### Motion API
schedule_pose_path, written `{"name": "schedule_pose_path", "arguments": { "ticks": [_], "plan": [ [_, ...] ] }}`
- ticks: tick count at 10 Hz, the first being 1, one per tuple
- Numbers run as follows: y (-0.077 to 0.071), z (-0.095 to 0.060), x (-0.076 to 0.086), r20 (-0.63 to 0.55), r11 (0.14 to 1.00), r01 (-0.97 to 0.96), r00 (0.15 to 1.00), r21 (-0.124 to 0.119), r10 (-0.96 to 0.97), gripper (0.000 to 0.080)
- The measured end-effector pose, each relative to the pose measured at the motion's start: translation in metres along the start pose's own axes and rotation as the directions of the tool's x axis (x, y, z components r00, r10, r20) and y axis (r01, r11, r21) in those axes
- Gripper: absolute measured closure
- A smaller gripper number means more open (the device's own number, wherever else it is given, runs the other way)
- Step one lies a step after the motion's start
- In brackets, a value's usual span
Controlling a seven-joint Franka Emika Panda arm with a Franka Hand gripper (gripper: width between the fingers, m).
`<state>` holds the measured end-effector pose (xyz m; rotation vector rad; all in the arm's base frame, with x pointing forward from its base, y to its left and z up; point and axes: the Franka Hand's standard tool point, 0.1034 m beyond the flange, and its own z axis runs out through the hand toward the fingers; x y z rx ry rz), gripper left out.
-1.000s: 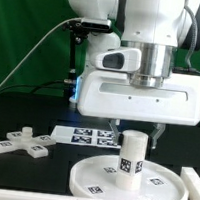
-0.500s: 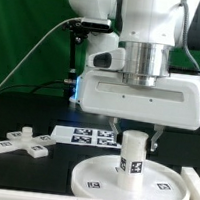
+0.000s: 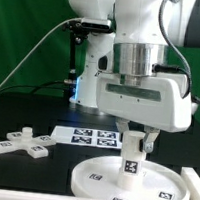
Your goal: Assemble round table
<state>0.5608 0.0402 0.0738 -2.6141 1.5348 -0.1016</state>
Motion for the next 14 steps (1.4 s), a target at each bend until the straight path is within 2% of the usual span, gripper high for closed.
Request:
{"name": "schedule_pose_path", "arguments": {
  "ticks": [2, 3, 4, 5, 7, 8, 9, 13, 14],
  "plan": [
    [0.0, 0.001, -0.001, 0.003, 0.994, -0.109, 0.994, -0.001, 0.109, 0.0378],
    [0.0, 0.001, -0.001, 0.003, 0.996, -0.091, 0.996, -0.001, 0.091, 0.0219],
    [0.0, 0.001, -0.001, 0.003, 0.996, -0.091, 0.996, 0.0, 0.091, 0.0164],
    [-0.002, -0.005, -0.003, 0.012, 0.997, -0.074, 0.997, 0.001, 0.074, 0.0154],
    [-0.007, -0.034, -0.006, 0.054, 1.0, -0.016, 0.998, 0.009, 0.016, 0.0151],
    [-0.006, -0.032, -0.004, 0.042, 1.0, -0.02, 0.999, 0.017, 0.019, 0.0151],
    [-0.005, -0.027, -0.005, 0.043, 1.0, -0.018, 0.999, 0.008, 0.017, 0.0151],
    [-0.005, -0.029, -0.004, 0.042, 1.0, -0.008, 0.999, 0.011, 0.007, 0.0151],
    [0.0, -0.037, 0.002, 0.059, 0.99, 0.14, 0.988, 0.007, -0.14, 0.0151]
  ]
}}
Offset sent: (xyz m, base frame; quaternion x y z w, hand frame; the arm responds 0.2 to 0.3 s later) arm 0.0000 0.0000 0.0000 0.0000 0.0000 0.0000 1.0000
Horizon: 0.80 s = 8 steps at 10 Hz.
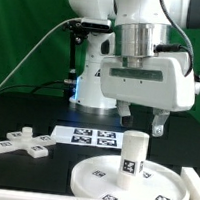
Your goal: Assemble round table
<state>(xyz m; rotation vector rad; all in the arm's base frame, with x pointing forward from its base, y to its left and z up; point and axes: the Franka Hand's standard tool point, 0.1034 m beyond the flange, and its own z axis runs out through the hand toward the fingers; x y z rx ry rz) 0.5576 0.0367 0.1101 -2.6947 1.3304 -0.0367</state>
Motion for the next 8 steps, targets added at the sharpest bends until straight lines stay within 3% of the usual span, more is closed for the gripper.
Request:
{"name": "schedule_pose_path", "arguments": {
  "ticks": [1, 2, 3, 6, 8],
  "plan": [
    [0.006, -0.01, 0.005, 0.017, 0.993, 0.116, 0.993, -0.006, -0.115, 0.0151],
    [0.006, -0.009, 0.005, 0.029, 0.979, 0.204, 0.979, -0.016, -0.204, 0.0151],
    [0.004, -0.01, 0.008, -0.003, 0.995, 0.102, 0.995, 0.007, -0.102, 0.0151],
    [0.006, -0.009, 0.009, -0.006, 0.994, 0.108, 0.994, 0.004, -0.108, 0.0151],
    [0.026, -0.011, 0.024, 0.015, 0.949, 0.313, 0.95, -0.031, -0.312, 0.0151]
  ]
}}
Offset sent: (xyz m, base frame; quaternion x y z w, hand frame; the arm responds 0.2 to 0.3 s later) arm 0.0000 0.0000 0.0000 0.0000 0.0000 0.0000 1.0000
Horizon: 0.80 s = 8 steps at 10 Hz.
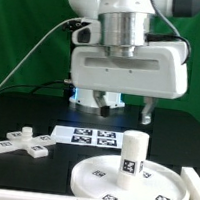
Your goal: Assemble round table
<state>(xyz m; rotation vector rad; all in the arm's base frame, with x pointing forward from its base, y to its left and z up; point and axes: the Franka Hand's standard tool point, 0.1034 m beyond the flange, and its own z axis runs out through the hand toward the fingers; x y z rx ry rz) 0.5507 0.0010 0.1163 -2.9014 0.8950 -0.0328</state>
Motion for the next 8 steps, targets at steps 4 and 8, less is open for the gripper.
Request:
{"name": "schedule_pose_path", "arguments": {
  "ticks": [4, 8],
  "plan": [
    [0.021, 0.003, 0.009, 0.005, 0.976, 0.214, 0.977, -0.047, -0.214, 0.0151],
    [0.039, 0.008, 0.014, 0.032, 0.903, 0.423, 0.906, -0.073, -0.422, 0.0151]
  ]
}}
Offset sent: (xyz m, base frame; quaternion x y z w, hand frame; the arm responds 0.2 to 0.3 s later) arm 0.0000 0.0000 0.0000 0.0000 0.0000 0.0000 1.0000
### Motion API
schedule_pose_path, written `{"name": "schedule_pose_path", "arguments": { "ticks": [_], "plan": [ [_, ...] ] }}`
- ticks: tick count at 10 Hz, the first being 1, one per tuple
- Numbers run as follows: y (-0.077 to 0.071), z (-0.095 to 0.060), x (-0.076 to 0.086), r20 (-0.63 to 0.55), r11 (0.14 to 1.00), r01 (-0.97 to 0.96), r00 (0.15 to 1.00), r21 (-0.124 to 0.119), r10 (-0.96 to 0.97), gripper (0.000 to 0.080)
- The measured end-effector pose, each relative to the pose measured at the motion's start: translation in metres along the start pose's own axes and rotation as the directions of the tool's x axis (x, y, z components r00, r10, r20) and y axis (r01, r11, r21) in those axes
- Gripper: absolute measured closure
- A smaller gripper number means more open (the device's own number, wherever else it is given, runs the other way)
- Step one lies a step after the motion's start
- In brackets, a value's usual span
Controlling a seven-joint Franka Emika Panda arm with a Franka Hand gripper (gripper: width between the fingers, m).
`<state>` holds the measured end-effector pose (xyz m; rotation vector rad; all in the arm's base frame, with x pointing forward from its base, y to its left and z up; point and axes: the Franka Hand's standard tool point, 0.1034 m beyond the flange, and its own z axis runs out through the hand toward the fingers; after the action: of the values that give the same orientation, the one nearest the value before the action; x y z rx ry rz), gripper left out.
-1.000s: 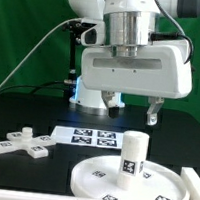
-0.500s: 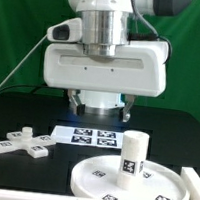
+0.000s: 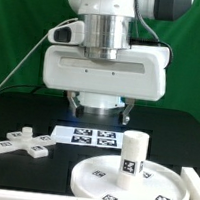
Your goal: Assemble round table
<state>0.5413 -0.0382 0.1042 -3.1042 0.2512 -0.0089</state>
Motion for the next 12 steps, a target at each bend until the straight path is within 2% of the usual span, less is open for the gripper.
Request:
{"name": "schedule_pose_path", "arguments": {
  "ticks": [2, 3, 5, 6, 7, 8, 9, 10, 11, 12],
  "plan": [
    [0.028, 0.005, -0.003, 0.028, 0.978, 0.206, 0.978, -0.035, -0.205, 0.0151],
    [0.036, 0.006, -0.004, 0.031, 0.979, 0.202, 0.979, -0.036, -0.201, 0.0151],
    [0.031, 0.006, -0.005, 0.032, 0.979, 0.203, 0.979, -0.034, -0.202, 0.0151],
    [0.029, 0.008, -0.014, 0.139, 0.981, 0.193, 0.972, -0.009, -0.189, 0.0151],
    [0.034, 0.009, -0.017, 0.22, 0.975, 0.222, 0.951, 0.01, -0.218, 0.0151],
    [0.057, 0.013, -0.026, 0.329, 0.973, 0.228, 0.918, 0.022, -0.222, 0.0151],
    [0.083, 0.013, -0.032, 0.428, 0.972, 0.236, 0.878, 0.0, -0.213, 0.0151],
    [0.099, 0.011, -0.031, 0.5, 0.972, 0.233, 0.844, -0.014, -0.195, 0.0151],
    [0.108, 0.01, -0.028, 0.559, 0.978, 0.206, 0.813, -0.011, -0.165, 0.0151],
    [0.106, 0.013, -0.026, 0.583, 0.978, 0.21, 0.796, -0.014, -0.163, 0.0151]
  ]
}}
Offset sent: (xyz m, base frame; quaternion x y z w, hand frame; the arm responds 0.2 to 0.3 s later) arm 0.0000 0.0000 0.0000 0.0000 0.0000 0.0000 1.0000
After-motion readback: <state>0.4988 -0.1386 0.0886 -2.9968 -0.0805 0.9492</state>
